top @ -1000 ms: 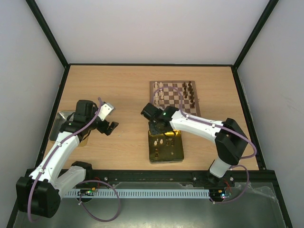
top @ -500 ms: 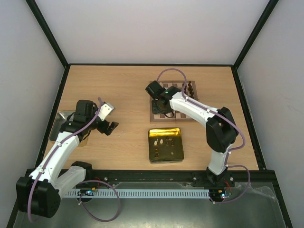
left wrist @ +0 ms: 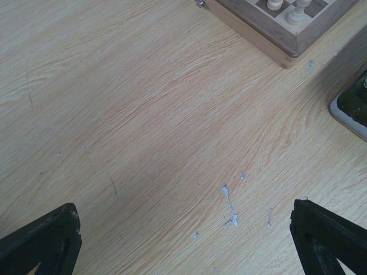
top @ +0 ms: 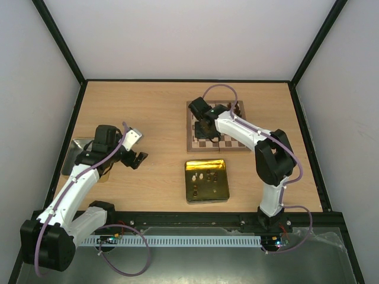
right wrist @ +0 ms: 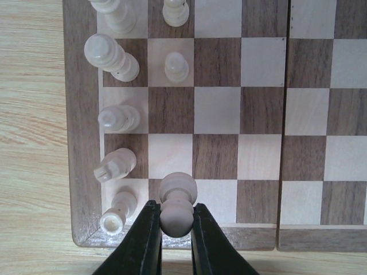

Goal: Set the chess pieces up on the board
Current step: Place the chess piece on the chessboard.

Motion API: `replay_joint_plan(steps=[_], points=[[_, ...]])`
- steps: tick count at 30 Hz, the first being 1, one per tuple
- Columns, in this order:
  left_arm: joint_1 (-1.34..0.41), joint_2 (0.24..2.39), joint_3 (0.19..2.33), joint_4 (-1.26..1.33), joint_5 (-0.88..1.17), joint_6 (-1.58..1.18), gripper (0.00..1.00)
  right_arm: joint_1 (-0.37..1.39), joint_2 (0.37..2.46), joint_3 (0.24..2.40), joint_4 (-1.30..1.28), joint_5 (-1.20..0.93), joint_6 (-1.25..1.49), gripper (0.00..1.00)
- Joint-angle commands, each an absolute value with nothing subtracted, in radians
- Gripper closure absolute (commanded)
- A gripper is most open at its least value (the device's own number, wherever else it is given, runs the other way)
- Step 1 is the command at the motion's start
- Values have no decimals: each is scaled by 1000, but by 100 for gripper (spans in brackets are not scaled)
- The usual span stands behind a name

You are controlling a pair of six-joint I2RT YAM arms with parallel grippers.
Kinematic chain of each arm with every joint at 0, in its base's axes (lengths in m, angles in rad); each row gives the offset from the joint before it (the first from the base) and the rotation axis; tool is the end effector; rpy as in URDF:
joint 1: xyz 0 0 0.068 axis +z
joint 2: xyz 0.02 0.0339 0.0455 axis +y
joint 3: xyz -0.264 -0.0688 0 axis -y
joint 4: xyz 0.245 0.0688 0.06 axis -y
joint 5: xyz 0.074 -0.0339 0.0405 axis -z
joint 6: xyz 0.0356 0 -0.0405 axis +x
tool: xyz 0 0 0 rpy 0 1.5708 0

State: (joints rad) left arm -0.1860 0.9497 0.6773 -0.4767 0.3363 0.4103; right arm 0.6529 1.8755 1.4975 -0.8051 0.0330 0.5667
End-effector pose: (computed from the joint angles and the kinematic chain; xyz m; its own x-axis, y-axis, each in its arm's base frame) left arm 0.1917 -0.0480 0.2468 -0.4493 0.4677 -0.7612 0.6448 0.7595 0.0860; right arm 0.3109 0.2363 0.2292 -0.9411 -0.0442 -0.3354 -0.1091 0.9781 0.1772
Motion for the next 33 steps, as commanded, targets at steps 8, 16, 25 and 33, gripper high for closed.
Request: replay_joint_plan(steps=[8,16,25,33], points=[[-190,936,663,-464,348,407,1,626,1946,1485,-745,4,563,90],[-190,933,662,-463,349,408,1,609,1979,1493,-731,0,560,90],[-190,934,662,-463,350,408,1,596,2018,1533,-732,-5,555,90],[-190,931,660,-462,350,408,1,594,2061,1578,-742,0,554,90]])
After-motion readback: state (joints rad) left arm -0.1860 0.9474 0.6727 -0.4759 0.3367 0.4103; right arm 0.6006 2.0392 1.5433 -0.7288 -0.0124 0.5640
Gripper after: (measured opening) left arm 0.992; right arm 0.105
